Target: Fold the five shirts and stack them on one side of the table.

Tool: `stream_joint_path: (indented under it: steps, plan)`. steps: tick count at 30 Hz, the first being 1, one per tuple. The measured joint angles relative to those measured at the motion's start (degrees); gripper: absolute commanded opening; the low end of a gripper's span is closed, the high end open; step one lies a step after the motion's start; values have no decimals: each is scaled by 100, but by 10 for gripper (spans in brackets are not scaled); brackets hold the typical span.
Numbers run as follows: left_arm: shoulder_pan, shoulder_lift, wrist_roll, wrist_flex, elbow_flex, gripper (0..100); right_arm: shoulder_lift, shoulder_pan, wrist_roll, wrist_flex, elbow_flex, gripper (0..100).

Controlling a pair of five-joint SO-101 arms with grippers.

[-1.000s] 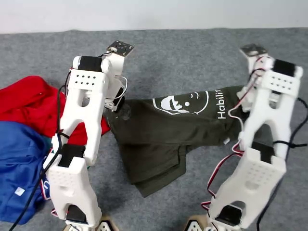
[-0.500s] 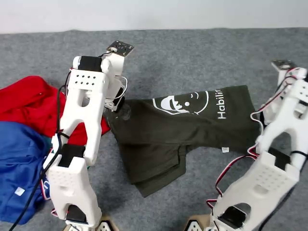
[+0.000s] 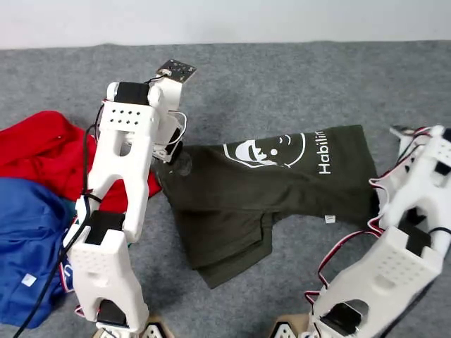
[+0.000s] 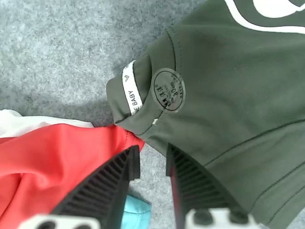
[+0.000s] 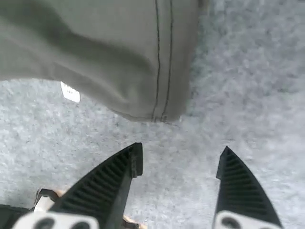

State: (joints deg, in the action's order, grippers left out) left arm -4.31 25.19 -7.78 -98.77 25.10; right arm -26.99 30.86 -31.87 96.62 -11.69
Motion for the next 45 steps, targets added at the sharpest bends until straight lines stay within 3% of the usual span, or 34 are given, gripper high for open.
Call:
stream_joint_path:
  steps: [7, 17, 22, 26, 34, 45]
  plan:
    - [0, 0, 0, 0, 0, 108, 0, -431, 9, -765, 791, 262]
    - [0, 0, 0, 0, 0, 108, -369, -466, 9, -1433, 844, 189]
    - [0, 0, 0, 0, 0, 108, -501, -448, 9, -1451, 712, 61]
    - [0, 0, 0, 0, 0, 108, -457, -440, 9, -1495, 703, 46]
    - [0, 0, 0, 0, 0, 108, 721, -633, 9, -1459, 818, 11]
    - [0, 0, 0, 0, 0, 108, 1776, -1609, 9, -1793, 818, 11]
